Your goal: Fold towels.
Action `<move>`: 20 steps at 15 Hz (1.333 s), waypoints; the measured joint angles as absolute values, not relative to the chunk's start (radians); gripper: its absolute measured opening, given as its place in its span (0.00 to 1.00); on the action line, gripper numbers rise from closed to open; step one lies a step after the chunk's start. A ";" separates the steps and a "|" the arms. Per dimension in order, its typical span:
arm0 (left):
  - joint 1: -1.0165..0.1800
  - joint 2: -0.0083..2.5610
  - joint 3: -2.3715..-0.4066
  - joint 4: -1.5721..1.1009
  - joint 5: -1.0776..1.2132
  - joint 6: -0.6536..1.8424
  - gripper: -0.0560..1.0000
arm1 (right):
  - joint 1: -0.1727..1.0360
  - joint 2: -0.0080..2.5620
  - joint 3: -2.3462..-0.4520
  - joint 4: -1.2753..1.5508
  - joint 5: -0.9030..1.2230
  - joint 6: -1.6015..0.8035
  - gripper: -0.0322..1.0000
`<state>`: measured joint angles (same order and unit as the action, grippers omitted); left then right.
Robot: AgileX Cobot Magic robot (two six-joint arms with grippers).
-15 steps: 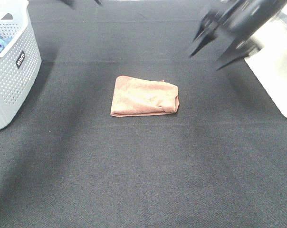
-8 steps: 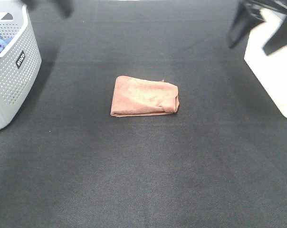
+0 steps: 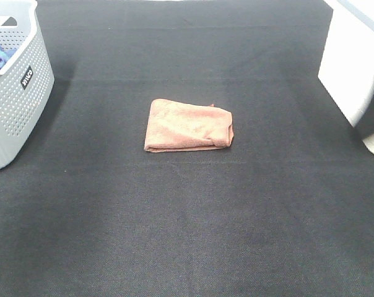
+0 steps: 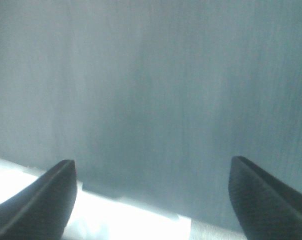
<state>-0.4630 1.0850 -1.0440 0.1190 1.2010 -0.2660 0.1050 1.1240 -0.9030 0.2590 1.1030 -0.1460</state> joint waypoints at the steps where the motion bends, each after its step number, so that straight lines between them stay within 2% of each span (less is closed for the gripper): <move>1: -0.463 1.003 -0.967 0.118 1.199 -0.266 0.69 | 0.105 1.053 -0.843 0.256 1.101 -0.146 0.79; 6: -0.463 0.550 -0.646 0.105 1.199 -0.225 0.69 | 0.105 0.658 -0.607 0.246 1.095 -0.161 0.79; 9: -0.463 0.397 -0.567 0.076 1.164 -0.163 0.69 | 0.105 0.465 -0.553 0.198 1.059 -0.175 0.79; 14: -0.463 0.361 -0.508 -0.056 1.057 0.016 0.69 | 0.106 0.355 -0.511 0.159 1.070 -0.178 0.79; 20: -0.463 0.361 -0.507 -0.058 1.057 0.041 0.69 | 0.106 0.355 -0.511 0.159 1.070 -0.145 0.79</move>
<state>-0.4630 0.3610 -0.5070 -0.0580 1.0570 0.0410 0.1060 0.3550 -0.5110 0.1590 1.0700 -0.1450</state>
